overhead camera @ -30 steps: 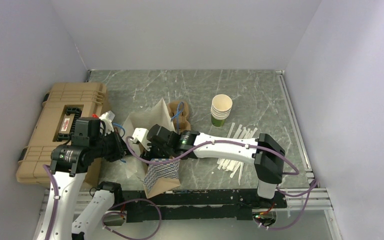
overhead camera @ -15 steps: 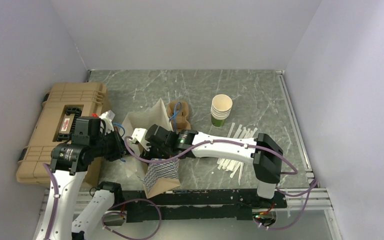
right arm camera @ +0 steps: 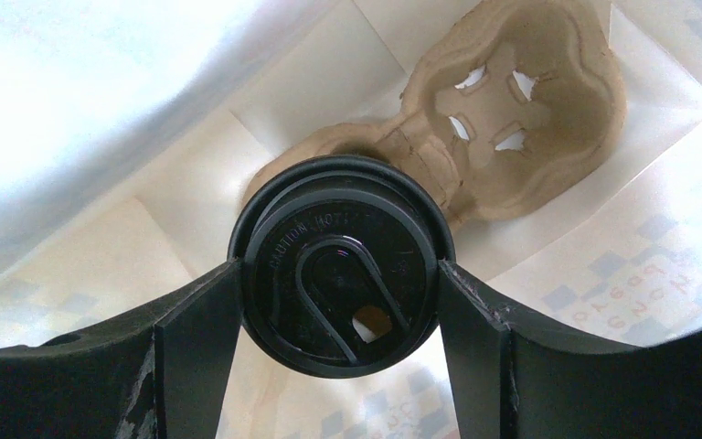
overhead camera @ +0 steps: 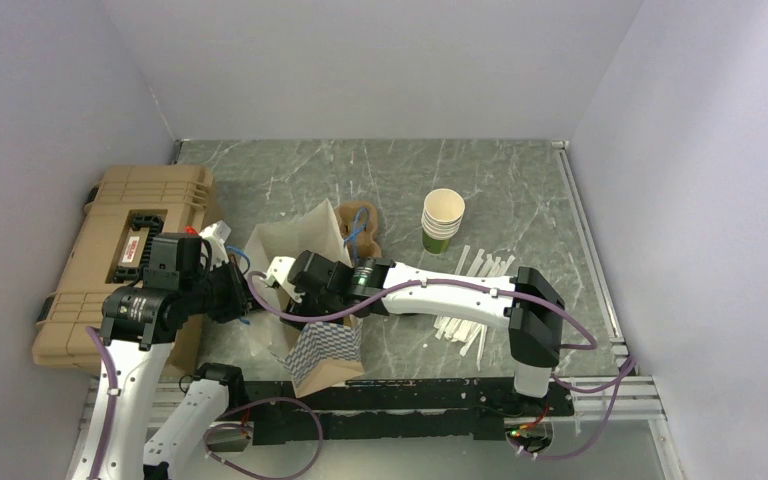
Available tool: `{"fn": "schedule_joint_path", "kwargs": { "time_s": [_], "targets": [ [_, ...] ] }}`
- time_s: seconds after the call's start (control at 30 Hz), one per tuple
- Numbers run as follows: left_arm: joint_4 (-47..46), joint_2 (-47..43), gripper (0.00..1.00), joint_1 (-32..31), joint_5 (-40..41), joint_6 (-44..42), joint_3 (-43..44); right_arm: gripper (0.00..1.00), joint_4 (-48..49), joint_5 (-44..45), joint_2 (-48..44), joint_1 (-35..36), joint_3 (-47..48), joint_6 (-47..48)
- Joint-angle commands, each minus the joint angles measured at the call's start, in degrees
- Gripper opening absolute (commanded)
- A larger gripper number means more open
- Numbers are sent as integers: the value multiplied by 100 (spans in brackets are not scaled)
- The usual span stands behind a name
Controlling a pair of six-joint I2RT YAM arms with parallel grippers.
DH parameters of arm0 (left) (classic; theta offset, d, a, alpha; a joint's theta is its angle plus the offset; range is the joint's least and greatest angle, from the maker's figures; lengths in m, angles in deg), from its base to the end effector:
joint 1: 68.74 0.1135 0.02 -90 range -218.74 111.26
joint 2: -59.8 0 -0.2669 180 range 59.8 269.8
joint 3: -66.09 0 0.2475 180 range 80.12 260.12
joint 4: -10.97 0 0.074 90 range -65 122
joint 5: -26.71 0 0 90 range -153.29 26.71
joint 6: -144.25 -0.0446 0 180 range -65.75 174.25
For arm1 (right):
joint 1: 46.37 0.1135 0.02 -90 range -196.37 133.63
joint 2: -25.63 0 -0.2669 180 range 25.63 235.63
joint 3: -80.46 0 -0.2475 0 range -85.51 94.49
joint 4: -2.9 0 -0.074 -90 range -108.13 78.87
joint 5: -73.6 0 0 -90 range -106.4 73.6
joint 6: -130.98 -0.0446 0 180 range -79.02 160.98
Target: Pack the takeout coffee
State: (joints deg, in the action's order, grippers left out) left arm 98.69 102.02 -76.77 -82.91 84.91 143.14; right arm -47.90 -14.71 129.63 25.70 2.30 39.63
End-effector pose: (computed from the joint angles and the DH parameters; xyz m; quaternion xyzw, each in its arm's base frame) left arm 0.0925 -0.0282 0.3417 -0.1301 0.9266 -0.2563 0.2424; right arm 0.1254 0.3833 0.2685 -0.5449 0.7759 0.1786 0.2630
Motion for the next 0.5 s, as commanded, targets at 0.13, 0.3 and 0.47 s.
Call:
{"fn": "schedule_joint_path", "kwargs": {
  "time_s": [0.13, 0.3, 0.47],
  "targets": [
    [101, 13, 2, -15, -7, -121, 96, 83, -330, 548, -140, 0, 453, -158],
    [67, 30, 2, -20, -40, -121, 84, 87, -451, 752, -219, 0, 721, -135],
    [58, 48, 2, -17, -51, -139, 76, 88, -560, 903, -314, 0, 935, -86]
  ]
}}
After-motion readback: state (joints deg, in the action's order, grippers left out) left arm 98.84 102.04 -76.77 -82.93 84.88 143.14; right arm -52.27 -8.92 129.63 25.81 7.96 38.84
